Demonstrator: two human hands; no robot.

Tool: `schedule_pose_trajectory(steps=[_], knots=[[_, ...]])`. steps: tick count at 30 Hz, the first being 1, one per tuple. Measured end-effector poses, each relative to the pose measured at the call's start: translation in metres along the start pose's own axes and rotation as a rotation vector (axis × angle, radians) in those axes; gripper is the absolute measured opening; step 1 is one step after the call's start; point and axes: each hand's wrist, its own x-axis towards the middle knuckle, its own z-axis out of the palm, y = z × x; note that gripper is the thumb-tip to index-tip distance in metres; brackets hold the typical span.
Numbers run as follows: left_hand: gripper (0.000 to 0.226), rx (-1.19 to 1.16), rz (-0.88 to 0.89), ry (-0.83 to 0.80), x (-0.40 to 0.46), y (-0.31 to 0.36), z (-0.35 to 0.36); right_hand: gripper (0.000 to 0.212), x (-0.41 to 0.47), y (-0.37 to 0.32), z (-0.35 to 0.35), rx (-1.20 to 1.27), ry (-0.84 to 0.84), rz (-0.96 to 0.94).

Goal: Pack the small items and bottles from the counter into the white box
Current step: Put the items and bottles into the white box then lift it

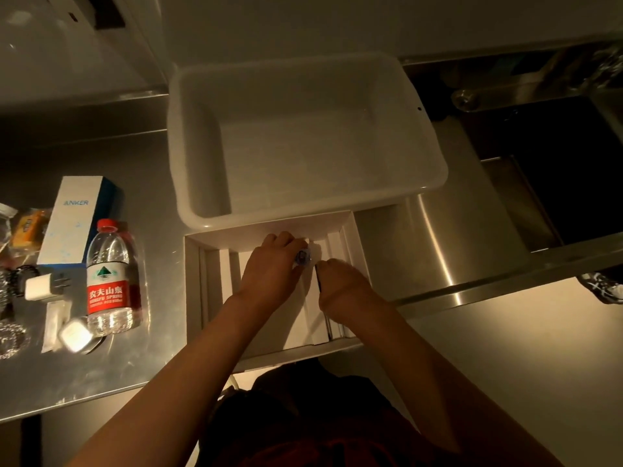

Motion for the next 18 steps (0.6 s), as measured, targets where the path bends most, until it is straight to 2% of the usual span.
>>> schedule_pose_trajectory(steps=[9, 14, 15, 18], knots=[[0.038, 0.272, 0.282, -0.128, 0.032, 0.018, 0.011, 0.052, -0.03, 0.01, -0.011, 0.04, -0.036, -0.008], [0.037, 0.226, 0.33, -0.155, 0.039, 0.017, 0.017, 0.069, -0.031, 0.008, -0.004, 0.029, -0.043, -0.006], [0.037, 0.189, 0.324, -0.159, 0.039, 0.016, 0.018, 0.067, -0.03, 0.008, -0.002, 0.02, -0.046, -0.005], [0.045, 0.035, 0.244, -0.142, 0.036, 0.014, 0.02, 0.041, -0.03, 0.009, -0.001, -0.008, -0.048, -0.018]])
